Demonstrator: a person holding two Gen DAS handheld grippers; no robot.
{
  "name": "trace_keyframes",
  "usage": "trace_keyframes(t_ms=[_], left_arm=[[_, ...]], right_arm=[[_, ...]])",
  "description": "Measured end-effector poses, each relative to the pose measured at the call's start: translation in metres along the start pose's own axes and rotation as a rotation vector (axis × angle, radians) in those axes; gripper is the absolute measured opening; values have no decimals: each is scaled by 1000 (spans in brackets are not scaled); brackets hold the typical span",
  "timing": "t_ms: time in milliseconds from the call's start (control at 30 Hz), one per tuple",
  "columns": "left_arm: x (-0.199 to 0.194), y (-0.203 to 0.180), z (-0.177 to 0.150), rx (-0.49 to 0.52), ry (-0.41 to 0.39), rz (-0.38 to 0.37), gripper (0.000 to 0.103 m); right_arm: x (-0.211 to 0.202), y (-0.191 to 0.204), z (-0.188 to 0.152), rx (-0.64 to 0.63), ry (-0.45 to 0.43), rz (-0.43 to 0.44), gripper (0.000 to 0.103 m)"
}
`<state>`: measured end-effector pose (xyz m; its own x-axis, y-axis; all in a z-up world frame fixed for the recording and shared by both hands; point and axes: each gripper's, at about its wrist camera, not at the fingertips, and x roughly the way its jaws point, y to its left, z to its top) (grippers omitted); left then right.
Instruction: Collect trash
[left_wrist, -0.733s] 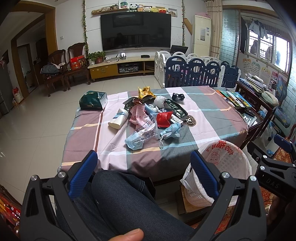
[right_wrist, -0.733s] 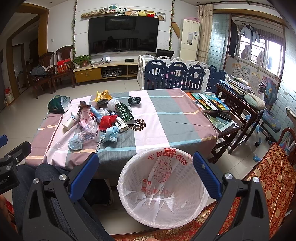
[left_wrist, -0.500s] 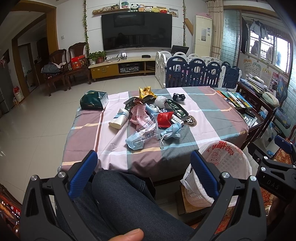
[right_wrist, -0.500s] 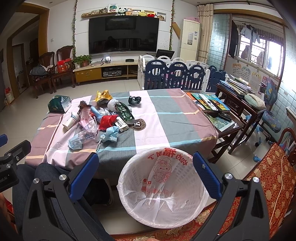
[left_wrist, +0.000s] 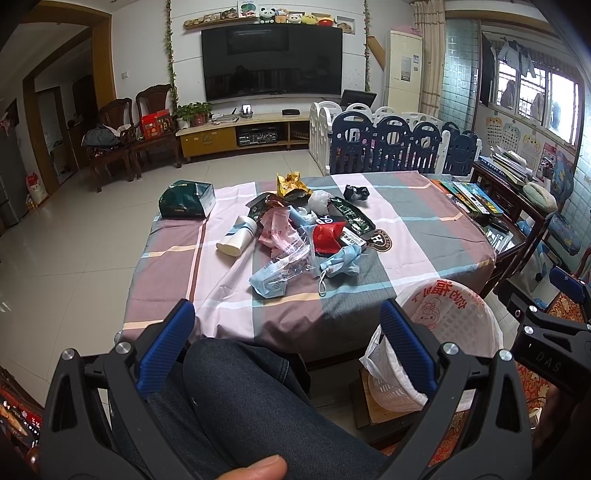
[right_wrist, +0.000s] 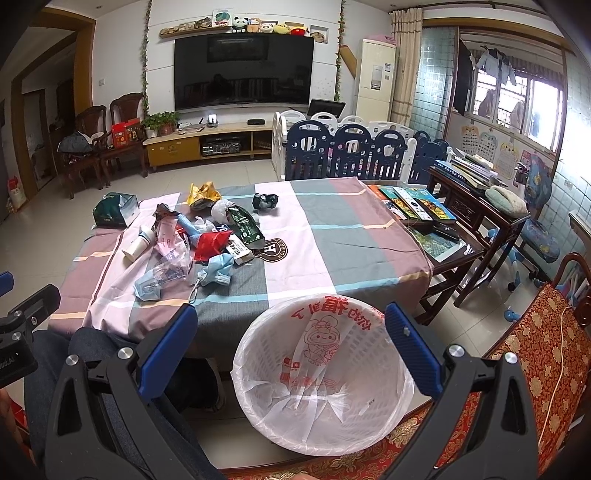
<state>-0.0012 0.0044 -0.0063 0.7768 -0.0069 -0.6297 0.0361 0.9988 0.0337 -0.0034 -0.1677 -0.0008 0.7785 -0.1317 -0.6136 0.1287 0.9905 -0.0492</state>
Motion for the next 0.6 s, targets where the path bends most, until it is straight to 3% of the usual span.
trace_keyframes(t_ms=[333,533,600], left_arm=[[9,3,-1,-15,26,-11,100],[39,53,2,-129,38,66,100],[53,77,-2,-183,77,102,100]], right_arm=[[4,-2,3,1,5,-5,100],[47,8,13,-8,76,51,99],[76,19,12,-21,129,93,92]])
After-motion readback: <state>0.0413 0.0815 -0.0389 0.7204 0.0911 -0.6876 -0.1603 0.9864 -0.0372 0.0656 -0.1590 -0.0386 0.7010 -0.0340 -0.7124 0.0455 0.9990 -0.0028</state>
